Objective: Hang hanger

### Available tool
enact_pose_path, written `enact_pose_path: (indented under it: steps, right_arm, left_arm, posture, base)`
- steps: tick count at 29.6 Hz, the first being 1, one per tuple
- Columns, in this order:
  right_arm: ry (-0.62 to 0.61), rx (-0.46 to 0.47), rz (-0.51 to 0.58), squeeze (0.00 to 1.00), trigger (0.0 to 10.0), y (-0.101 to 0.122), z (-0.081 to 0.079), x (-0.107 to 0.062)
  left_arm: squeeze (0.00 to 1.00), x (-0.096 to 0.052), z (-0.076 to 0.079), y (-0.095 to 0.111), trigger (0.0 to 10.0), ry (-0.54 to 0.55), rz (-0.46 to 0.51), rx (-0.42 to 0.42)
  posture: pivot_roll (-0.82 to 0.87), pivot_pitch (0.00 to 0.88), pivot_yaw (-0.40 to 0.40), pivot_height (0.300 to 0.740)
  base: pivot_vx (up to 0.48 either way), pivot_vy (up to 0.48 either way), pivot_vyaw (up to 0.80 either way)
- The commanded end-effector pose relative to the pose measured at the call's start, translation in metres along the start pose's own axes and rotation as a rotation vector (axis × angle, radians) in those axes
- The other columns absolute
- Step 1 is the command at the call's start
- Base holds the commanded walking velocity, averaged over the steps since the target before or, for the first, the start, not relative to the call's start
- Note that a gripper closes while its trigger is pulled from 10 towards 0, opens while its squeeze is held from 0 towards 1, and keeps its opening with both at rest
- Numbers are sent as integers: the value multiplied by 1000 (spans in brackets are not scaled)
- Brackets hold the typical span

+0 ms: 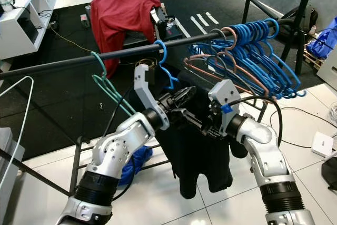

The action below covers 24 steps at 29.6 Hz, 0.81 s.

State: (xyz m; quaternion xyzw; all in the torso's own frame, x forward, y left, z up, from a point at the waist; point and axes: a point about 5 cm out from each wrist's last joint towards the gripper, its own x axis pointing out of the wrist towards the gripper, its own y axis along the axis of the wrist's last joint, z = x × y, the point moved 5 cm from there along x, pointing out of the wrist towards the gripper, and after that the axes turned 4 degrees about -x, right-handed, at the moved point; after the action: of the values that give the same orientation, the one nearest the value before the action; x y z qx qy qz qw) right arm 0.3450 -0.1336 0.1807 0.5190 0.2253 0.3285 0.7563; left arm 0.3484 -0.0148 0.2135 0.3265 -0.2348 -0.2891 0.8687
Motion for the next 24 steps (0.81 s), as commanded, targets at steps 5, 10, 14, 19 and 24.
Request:
enact_pose_path:
  steps: [5,10,14,19,24]
  right_arm:
    - [64,-1,-8,0,10000,-4,-12,3]
    - [27,-46,-2,0,10000,8,-1,-2]
    - [-13,-73,-1,0,10000,13,8,-4]
    - [-123,-86,-29,1000,10000,17,33,-14]
    - [-135,-124,-84,1000,10000,10,34,-17]
  left_arm:
    - [0,21,40,-4,0,-105,41,-94]
    - [0,18,20,5,0,-25,60,94]
    - [0,15,15,6,0,-9,53,138]
    - [0,6,-6,9,0,52,42,218]
    - [0,2,-16,8,0,75,19,314]
  posture:
    - [-140,101,106,740]
    - [-143,100,107,740]
    - [-151,99,107,740]
    - [-160,96,103,740]
    - [-160,91,102,740]
  base:
    - [0,0,0]
    - [0,0,0]
    - [0,0,0]
    - [0,0,0]
    - [0,0,0]
